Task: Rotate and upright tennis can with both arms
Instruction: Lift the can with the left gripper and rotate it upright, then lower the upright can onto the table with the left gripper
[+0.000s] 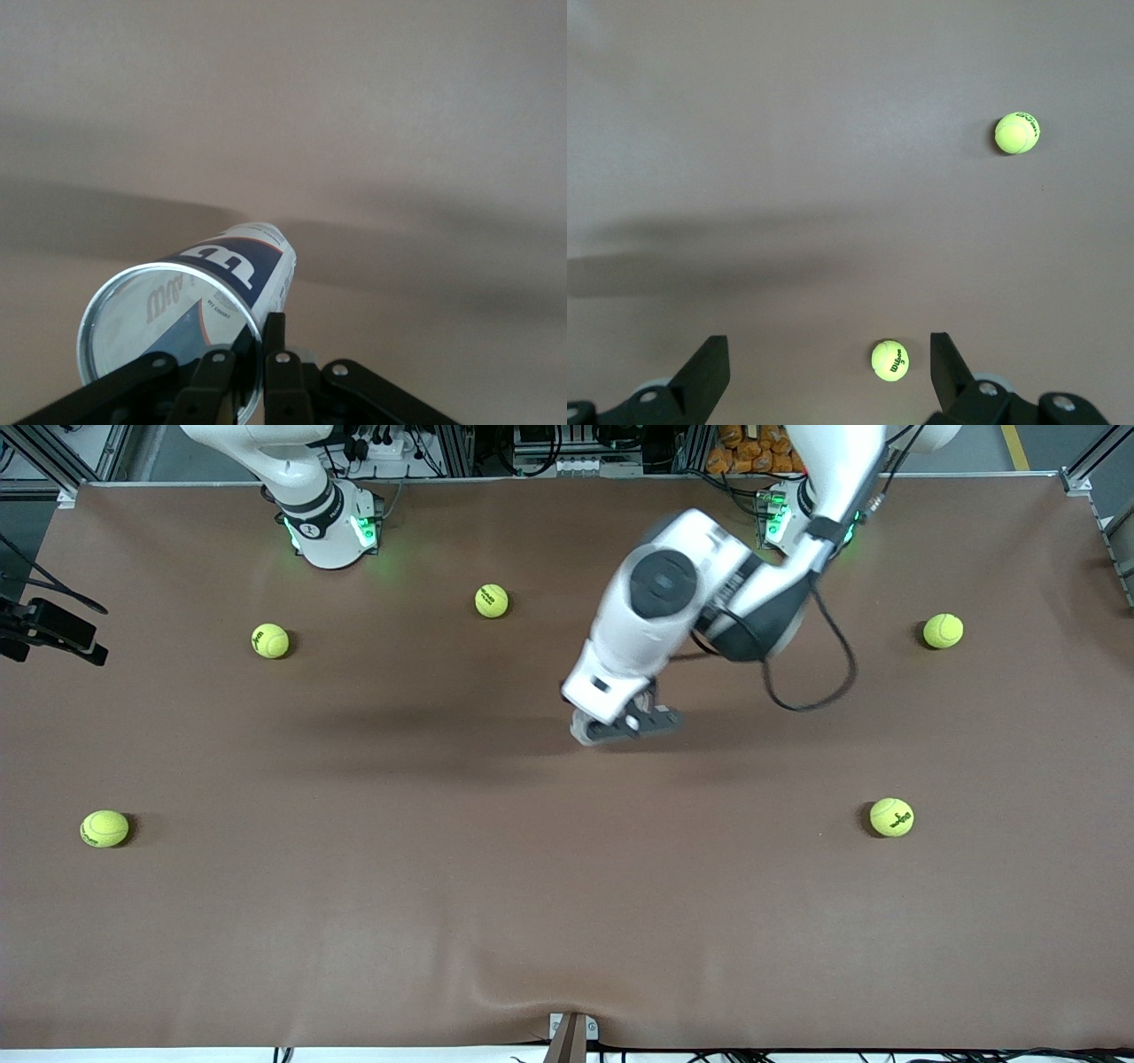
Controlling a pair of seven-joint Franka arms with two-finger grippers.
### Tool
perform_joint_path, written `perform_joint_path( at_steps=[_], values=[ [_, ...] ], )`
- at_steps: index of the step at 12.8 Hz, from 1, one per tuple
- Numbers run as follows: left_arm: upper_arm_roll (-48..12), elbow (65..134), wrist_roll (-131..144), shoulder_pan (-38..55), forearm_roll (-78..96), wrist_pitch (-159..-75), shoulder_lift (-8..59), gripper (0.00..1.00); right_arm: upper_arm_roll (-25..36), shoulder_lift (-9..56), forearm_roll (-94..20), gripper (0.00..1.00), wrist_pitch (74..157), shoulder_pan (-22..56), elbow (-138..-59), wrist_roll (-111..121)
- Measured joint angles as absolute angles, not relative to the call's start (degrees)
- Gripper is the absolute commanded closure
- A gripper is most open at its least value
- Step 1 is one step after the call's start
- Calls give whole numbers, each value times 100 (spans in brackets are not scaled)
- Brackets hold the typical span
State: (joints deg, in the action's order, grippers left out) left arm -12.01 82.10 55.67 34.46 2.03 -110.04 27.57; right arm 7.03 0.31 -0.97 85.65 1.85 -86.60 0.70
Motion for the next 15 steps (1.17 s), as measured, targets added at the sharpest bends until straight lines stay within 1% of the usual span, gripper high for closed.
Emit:
perform_joint_path(
  at_steps=[3,6,9,14,15],
  values=[
    [-1124,8024,6231,3946,-574,-10851,3037,100,702,29,-100,0,8565,185,-8659,-158],
    [-745,7827,6704,4603,-1199,-10850,3520,100,685,29,-102,0,8565,189,-8659,-256],
    [-624,7658,6756,4557,-1046,-10892,3596,100,684,29,-103,0,8566,189,-8659,-266],
    [-620,7649,6752,4480,-976,-11035,3615,100,684,29,-103,0,8566,189,-8660,-267],
    [-620,7649,6752,4484,-975,-11092,3632,97,684,29,-103,0,8566,189,-8660,-266]
  ],
)
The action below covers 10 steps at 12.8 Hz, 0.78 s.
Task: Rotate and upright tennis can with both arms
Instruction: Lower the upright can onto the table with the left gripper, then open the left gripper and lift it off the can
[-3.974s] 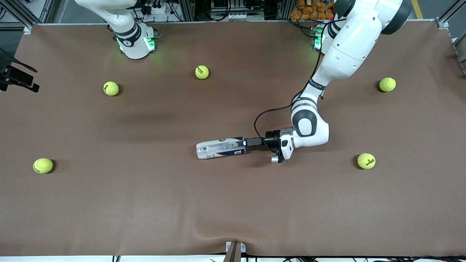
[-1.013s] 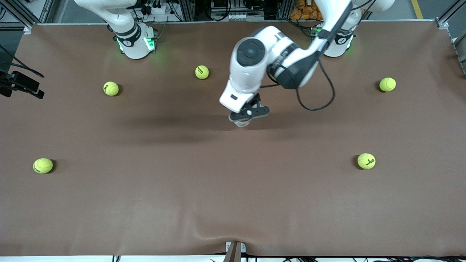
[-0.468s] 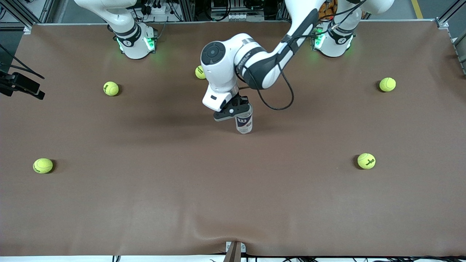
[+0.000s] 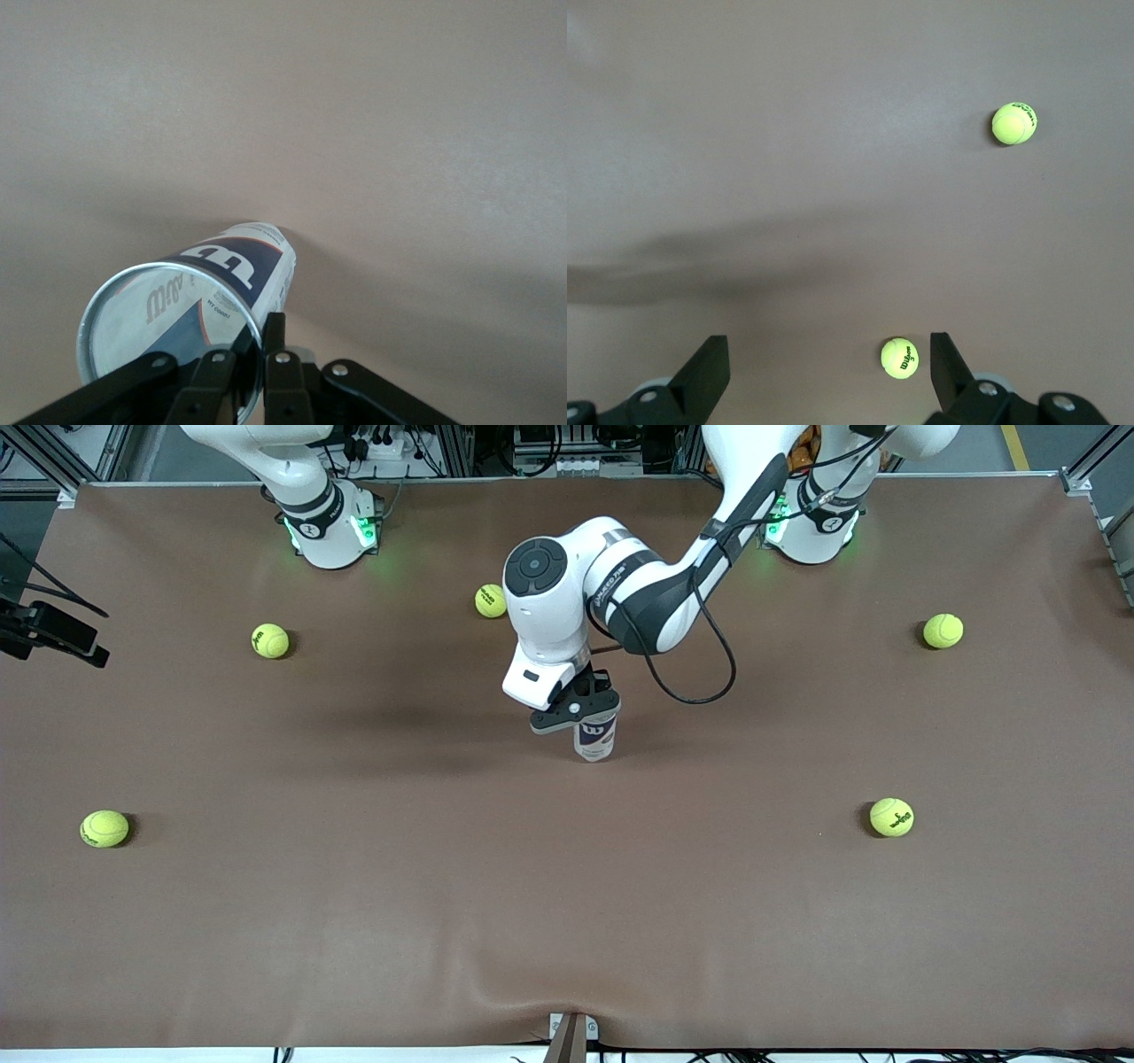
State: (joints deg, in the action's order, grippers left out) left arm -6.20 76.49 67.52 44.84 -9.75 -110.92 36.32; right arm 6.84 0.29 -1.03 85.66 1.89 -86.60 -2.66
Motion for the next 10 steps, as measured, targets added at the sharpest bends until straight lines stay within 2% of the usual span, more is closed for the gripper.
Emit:
perform_joint_path(
  at_steps=[2,5,6,7,8,10],
  values=[
    [-620,7648,6752,4485,-971,-11239,3676,67,683,29,-103,0,8565,189,-8660,-266],
    [-620,7648,6752,4487,-968,-11266,3693,37,683,29,-103,0,8564,189,-8661,-266],
    [-620,7648,6752,4487,-968,-11271,3700,26,683,29,-103,0,8564,189,-8661,-266],
    [-620,7645,6752,4486,-968,-11282,3700,8,683,29,-103,0,8563,189,-8661,-266],
    [-620,7629,6752,4483,-968,-11291,3698,0,683,29,-103,0,8563,189,-8661,-266],
    [-617,7555,6757,4433,-884,-11289,3654,0,683,29,-103,0,8563,189,-8661,-266]
  ],
)
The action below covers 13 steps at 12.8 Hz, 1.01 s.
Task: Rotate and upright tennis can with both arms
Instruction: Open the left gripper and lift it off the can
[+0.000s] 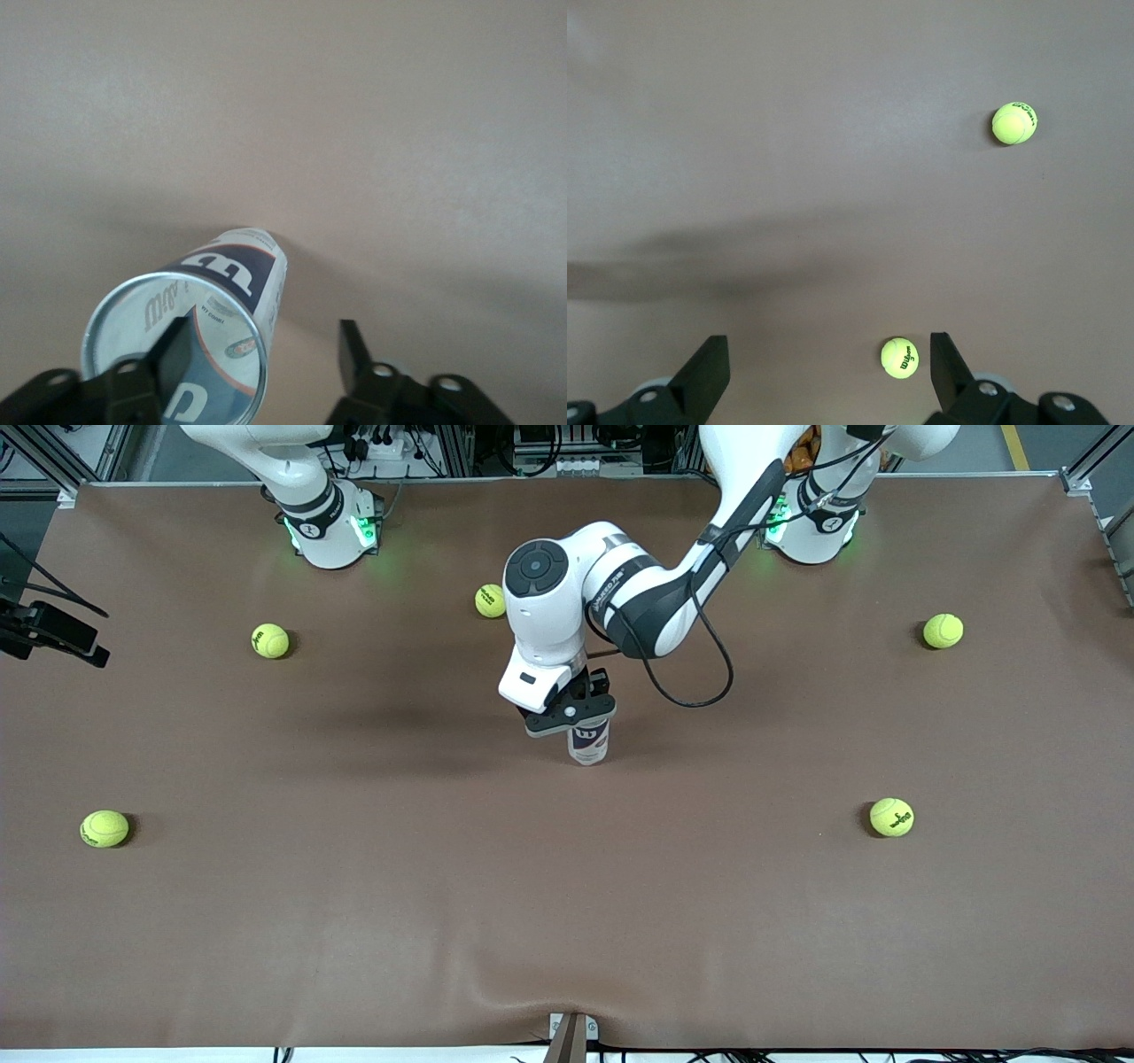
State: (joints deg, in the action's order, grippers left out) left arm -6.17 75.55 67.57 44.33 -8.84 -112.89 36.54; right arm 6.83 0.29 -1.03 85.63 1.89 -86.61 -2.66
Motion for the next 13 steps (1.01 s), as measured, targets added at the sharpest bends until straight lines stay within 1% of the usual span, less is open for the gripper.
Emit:
perform_joint_path(
  at_steps=[5,7,10,13],
  values=[
    [-615,7436,6744,4083,-197,-11280,3155,0,682,29,-103,0,8562,189,-8661,-266],
    [-597,7423,6700,3922,-177,-11194,2894,0,682,29,-103,0,8562,189,-8660,-266],
    [-390,7412,6371,3733,-177,-10978,2534,0,682,29,-103,0,8562,189,-8660,-266],
    [-341,7414,6114,3351,-177,-10858,2395,0,677,29,-103,0,8562,189,-8661,-266]
  ],
)
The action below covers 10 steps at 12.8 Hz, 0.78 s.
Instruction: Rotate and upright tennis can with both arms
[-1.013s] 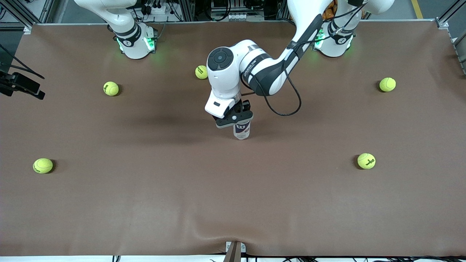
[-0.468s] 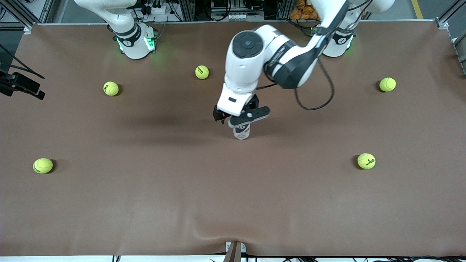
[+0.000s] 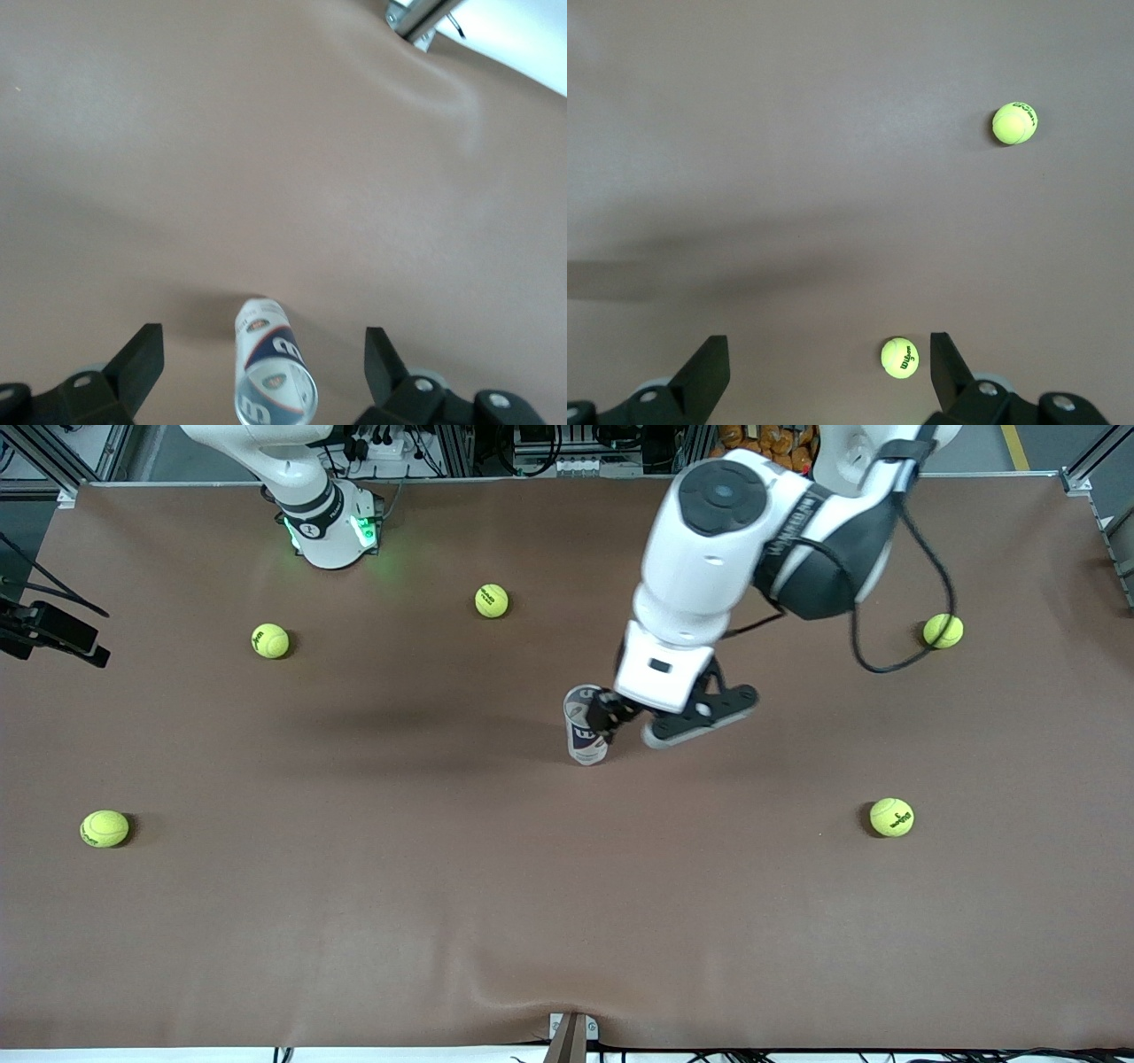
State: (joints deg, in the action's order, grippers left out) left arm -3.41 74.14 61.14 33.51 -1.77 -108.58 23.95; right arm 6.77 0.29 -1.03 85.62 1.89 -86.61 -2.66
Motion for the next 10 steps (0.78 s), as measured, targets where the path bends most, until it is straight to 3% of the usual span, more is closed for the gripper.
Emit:
perform_joint_path(
  at_steps=[6,10],
  values=[
    [-334,7416,5430,2447,-177,-10455,2141,0,672,30,-103,0,8559,189,-8662,-266],
    [-1027,7420,4311,1150,-174,-10088,2096,0,672,30,-103,0,8558,189,-8663,-266]
  ],
)
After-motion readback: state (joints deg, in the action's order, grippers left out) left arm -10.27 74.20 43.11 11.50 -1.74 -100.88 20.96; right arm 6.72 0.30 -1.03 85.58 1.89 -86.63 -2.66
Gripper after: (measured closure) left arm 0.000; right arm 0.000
